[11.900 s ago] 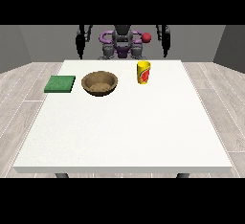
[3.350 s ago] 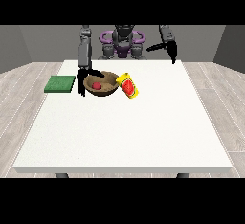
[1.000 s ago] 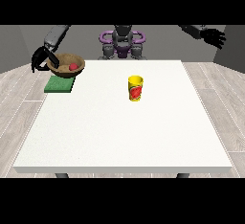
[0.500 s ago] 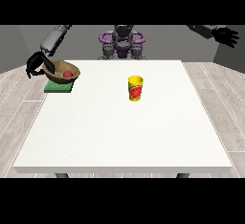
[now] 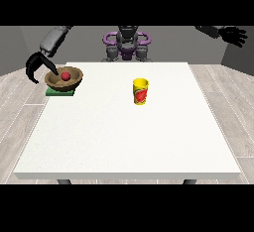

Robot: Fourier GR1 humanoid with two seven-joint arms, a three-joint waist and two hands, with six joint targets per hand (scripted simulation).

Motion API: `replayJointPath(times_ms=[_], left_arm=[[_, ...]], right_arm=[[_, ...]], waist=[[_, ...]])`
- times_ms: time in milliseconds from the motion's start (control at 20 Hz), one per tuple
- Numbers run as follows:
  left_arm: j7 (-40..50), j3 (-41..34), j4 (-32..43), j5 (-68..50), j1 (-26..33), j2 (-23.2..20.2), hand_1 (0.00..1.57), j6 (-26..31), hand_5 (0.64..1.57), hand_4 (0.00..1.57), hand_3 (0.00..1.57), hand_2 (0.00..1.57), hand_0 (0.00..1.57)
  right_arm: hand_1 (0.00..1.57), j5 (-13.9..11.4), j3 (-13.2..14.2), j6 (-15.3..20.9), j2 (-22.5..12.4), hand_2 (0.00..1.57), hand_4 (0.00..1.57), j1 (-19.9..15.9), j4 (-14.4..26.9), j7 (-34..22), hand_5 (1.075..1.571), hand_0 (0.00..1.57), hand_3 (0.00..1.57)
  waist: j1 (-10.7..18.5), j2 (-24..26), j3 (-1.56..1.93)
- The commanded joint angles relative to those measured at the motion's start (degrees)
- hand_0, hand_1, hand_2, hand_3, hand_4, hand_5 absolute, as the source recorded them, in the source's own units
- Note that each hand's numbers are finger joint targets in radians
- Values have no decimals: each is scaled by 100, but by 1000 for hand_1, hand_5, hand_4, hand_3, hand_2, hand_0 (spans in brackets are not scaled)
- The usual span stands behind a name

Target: Pick the cup and pour the ball into the bowl, then pick the bowl and place it on the pad

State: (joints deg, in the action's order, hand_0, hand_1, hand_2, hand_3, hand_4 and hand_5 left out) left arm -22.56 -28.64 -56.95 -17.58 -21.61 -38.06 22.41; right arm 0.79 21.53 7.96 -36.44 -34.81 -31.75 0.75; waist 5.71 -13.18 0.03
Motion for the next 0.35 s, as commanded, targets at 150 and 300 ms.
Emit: replayJointPath(times_ms=[150, 300], left_arm=[[1099, 1062, -1061, 243, 29, 1230, 0, -654, 1559, 902, 0, 0, 0], [1151, 1034, -507, 462, 366, 1144, 0, -716, 1559, 902, 0, 0, 0]], right_arm=[[0, -148, -200, -332, -261, 0, 0, -245, 243, -703, 1356, 0, 0], [0, 30, -388, -707, 282, 0, 476, -548, -314, -822, 1434, 0, 0]], waist=[[38, 1186, 5], [-274, 1966, -12]])
